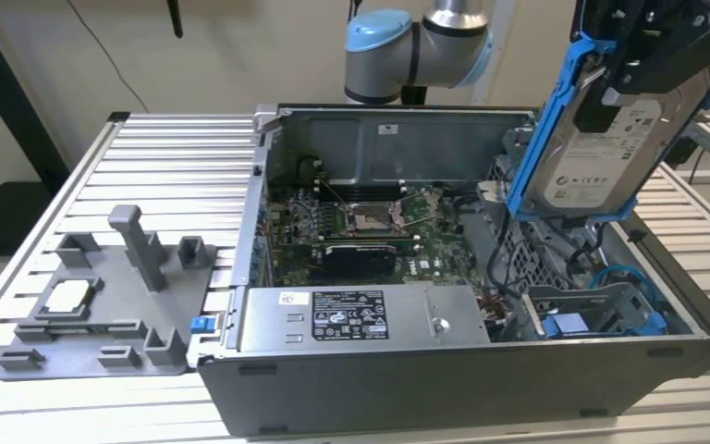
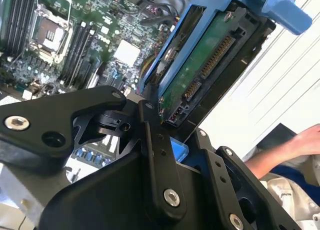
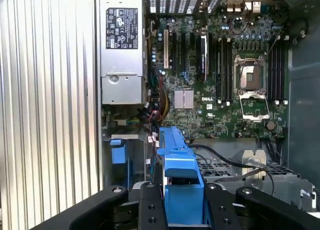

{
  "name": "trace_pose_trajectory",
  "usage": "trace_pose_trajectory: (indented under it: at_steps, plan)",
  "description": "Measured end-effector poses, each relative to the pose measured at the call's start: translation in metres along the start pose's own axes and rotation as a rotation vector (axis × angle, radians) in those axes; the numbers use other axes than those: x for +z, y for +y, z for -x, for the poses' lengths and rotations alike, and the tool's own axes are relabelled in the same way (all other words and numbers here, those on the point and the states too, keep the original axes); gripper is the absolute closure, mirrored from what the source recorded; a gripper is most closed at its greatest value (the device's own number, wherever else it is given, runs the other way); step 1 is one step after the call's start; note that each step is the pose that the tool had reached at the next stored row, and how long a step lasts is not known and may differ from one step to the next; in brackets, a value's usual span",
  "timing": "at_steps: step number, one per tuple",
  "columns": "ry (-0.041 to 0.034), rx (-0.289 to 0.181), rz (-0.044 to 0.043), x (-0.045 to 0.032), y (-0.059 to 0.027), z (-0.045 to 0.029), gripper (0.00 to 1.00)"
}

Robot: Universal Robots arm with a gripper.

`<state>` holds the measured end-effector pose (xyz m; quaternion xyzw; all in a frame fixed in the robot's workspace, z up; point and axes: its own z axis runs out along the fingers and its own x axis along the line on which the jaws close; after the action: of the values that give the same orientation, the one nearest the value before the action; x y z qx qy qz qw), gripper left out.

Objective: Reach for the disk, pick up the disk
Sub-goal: 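Pick up the disk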

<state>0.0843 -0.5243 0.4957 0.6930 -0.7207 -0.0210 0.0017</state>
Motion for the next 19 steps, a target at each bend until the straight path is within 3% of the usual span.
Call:
trace_pose_trajectory:
  at_steps: [10, 19]
  plan:
    - [0.0000, 0.000, 0.0000, 0.0022, -0.0009, -0.0222, 1.00]
    - [0.0000, 0.000, 0.0000, 0.0063, -0.0014, -0.0302, 1.00]
